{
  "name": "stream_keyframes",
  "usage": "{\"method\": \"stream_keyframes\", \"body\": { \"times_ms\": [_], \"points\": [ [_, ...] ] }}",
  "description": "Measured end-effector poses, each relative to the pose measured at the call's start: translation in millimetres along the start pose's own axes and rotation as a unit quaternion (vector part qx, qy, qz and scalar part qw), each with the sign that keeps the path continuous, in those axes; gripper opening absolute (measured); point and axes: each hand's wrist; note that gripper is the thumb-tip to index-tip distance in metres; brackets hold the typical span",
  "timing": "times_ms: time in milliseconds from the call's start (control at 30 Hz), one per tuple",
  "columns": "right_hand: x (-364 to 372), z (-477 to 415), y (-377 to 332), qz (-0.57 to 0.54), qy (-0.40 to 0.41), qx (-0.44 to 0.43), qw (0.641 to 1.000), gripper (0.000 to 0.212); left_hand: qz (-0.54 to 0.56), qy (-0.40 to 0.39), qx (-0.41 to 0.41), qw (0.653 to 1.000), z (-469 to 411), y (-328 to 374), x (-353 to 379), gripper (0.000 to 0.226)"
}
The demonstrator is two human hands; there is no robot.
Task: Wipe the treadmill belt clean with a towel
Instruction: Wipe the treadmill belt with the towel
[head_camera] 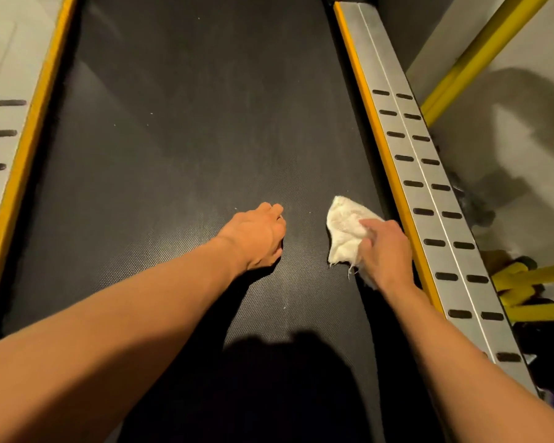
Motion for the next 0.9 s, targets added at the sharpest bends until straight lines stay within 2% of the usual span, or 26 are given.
{"method": "stream_keyframes", "body": {
  "times_ms": [67,100,233,300,333,400,467,700,900],
  "points": [
    [-6.6,-19.0,13.0,-0.004,0.007,0.069,0.998,0.039,-0.002,-0.005,0.000,1.000,0.3,0.7,-0.5,0.042],
    [-7.1,-22.6,14.4,0.005,0.007,0.076,0.997,0.037,-0.004,-0.006,0.000,1.000,0.4,0.7,-0.5,0.042],
    [4.3,2.6,-0.4,0.060,-0.008,0.017,0.998,0.038,-0.009,-0.014,-0.003,1.000,0.2,1.1,-3.4,0.040],
    [10.1,15.8,-5.4,0.050,-0.009,-0.024,0.998,0.039,-0.010,-0.014,-0.003,1.000,-0.6,2.2,-4.6,0.039],
    [11.2,16.5,-6.7,0.035,-0.010,-0.024,0.999,0.039,-0.011,-0.014,-0.004,1.000,-0.9,2.3,-3.7,0.039],
    [10.1,8.7,-9.9,-0.008,-0.002,0.029,1.000,0.041,-0.013,-0.011,-0.006,1.000,-0.7,2.0,-2.0,0.039],
    [12.6,3.6,-14.1,-0.007,0.011,0.053,0.998,0.041,-0.010,-0.005,-0.002,1.000,-0.6,1.3,0.1,0.039],
    [25.6,64.4,-51.0,-0.023,-0.078,-0.136,0.987,0.036,0.065,-0.007,0.000,0.998,1.3,-11.8,3.2,0.040],
    [31.9,21.8,-68.1,-0.018,-0.065,-0.098,0.993,0.036,0.101,-0.018,-0.013,0.995,20.2,-17.2,1.6,0.050]
  ]
}}
Point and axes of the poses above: each hand's wrist, its own z-axis away from the middle knuckle, its own x-axis out of the palm, y = z × x
